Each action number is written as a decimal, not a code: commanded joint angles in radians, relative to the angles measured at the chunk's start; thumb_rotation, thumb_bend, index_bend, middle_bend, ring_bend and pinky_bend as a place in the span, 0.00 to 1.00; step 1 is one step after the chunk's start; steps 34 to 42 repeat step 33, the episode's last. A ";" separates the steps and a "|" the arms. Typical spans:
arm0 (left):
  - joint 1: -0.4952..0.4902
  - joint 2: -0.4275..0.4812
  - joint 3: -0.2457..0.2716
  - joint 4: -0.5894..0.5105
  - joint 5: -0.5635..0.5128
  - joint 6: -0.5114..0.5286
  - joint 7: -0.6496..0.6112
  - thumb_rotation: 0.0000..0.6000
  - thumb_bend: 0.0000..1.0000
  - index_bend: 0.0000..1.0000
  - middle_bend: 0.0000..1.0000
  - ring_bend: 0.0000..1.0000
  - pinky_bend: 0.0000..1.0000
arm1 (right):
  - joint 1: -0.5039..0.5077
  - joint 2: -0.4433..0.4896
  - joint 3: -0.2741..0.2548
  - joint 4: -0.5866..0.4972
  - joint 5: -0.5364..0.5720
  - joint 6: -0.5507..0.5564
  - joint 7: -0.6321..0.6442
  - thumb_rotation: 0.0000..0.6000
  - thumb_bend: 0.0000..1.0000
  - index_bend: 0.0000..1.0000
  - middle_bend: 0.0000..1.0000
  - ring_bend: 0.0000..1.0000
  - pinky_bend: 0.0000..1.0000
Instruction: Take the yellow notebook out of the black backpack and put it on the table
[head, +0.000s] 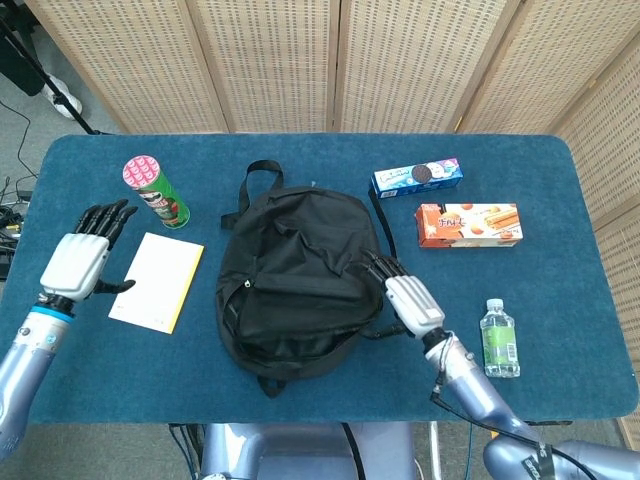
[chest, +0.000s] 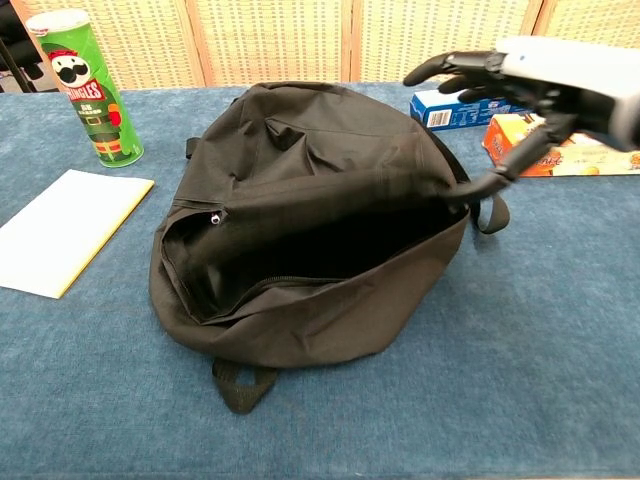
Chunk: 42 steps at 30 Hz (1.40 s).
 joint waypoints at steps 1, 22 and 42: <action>0.046 0.026 0.023 -0.044 0.012 0.052 0.036 1.00 0.00 0.00 0.00 0.00 0.02 | -0.060 0.115 -0.079 -0.038 -0.169 0.053 0.070 1.00 0.03 0.12 0.00 0.00 0.01; 0.317 0.034 0.147 -0.065 0.100 0.321 0.070 1.00 0.00 0.00 0.00 0.00 0.02 | -0.245 0.184 -0.224 0.810 -0.530 0.508 0.369 1.00 0.02 0.12 0.00 0.00 0.01; 0.376 -0.013 0.159 0.019 0.152 0.372 0.057 1.00 0.00 0.00 0.00 0.00 0.02 | -0.420 0.178 -0.199 0.687 -0.327 0.559 0.289 1.00 0.00 0.11 0.00 0.00 0.01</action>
